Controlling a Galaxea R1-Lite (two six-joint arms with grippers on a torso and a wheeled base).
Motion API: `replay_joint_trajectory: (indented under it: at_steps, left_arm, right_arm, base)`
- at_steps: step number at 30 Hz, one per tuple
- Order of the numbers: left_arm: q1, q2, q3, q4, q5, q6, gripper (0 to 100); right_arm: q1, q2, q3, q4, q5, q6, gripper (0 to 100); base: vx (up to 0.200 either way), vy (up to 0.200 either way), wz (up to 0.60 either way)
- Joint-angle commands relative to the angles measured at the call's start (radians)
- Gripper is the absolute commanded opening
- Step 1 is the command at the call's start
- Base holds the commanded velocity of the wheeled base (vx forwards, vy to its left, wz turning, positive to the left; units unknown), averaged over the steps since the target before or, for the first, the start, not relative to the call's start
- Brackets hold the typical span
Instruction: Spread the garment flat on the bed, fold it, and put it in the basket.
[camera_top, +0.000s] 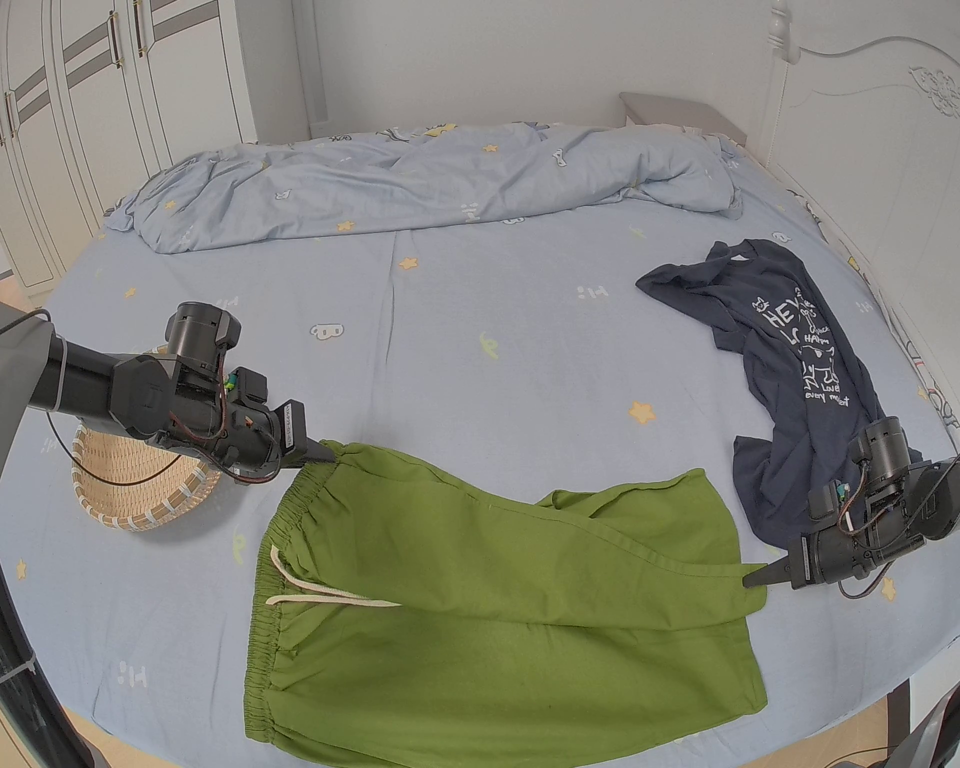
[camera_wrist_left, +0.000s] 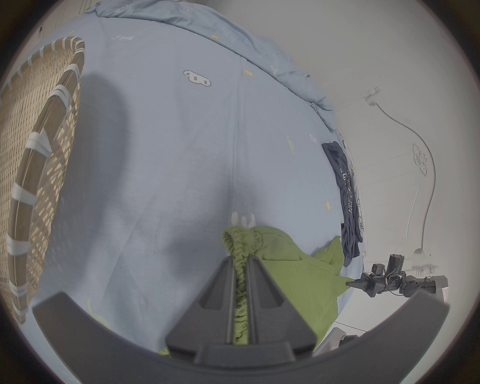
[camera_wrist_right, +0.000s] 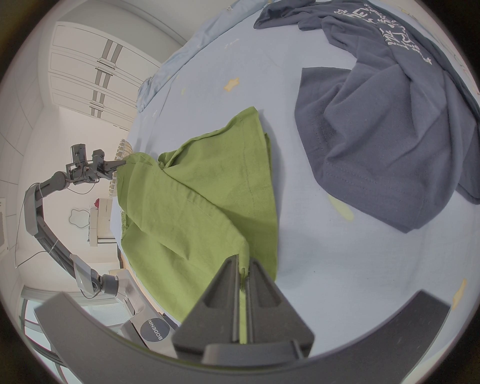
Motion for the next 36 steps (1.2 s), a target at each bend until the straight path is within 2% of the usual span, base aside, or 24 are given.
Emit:
replay_joint_trajectory:
  at_steps: [1, 16, 18, 20, 22, 24, 25, 29, 32, 36]
  left_arm:
    - [0.000, -0.002, 0.002, 0.000, 0.000, -0.001, 0]
    - [0.034, -0.068, 0.025, 0.002, 0.000, -0.001, 0]
    - [0.052, -0.091, 0.037, 0.002, 0.000, -0.001, 0]
    - [0.060, -0.100, 0.037, 0.000, 0.000, -0.001, 0]
    - [0.069, -0.109, 0.037, 0.000, -0.001, -0.001, 0]
    - [0.069, -0.109, 0.037, 0.000, -0.001, -0.001, 0]
    - [0.080, -0.116, 0.035, -0.006, 0.002, -0.001, 0]
    - [0.101, -0.120, 0.035, -0.024, 0.002, 0.001, 0]
    - [0.112, -0.122, 0.035, -0.041, 0.002, 0.001, 0]
    - [0.129, -0.125, 0.037, -0.066, 0.002, 0.001, 0]
  right_arm:
    - [-0.002, 0.002, 0.000, 0.000, 0.000, 0.000, 0]
    - [0.012, -0.098, -0.063, -0.038, -0.014, 0.011, 0]
    - [0.031, -0.103, -0.106, -0.040, -0.046, 0.028, 0]
    - [0.052, -0.101, -0.161, -0.038, -0.121, 0.043, 0]
    - [0.075, -0.101, -0.195, -0.038, -0.156, 0.048, 0]
    - [0.075, -0.101, -0.195, -0.038, -0.156, 0.048, 0]
    - [0.106, -0.090, -0.266, -0.040, -0.225, 0.049, 0]
    - [0.144, -0.038, -0.347, -0.043, -0.317, 0.051, 0]
    - [0.160, -0.006, -0.390, -0.050, -0.347, 0.054, 0]
    - [0.189, 0.071, -0.442, -0.147, -0.382, 0.061, 0]
  base:
    - [0.000, 0.000, 0.00]
    - [0.000, 0.000, 0.00]
    - [0.000, 0.000, 0.00]
    - [0.000, 0.000, 0.00]
    - [0.000, 0.000, 0.00]
    - [0.000, 0.000, 0.00]
    - [0.000, 0.000, 0.00]
    - [0.000, 0.000, 0.00]
    - [0.000, 0.000, 0.00]
    - [0.000, 0.000, 0.00]
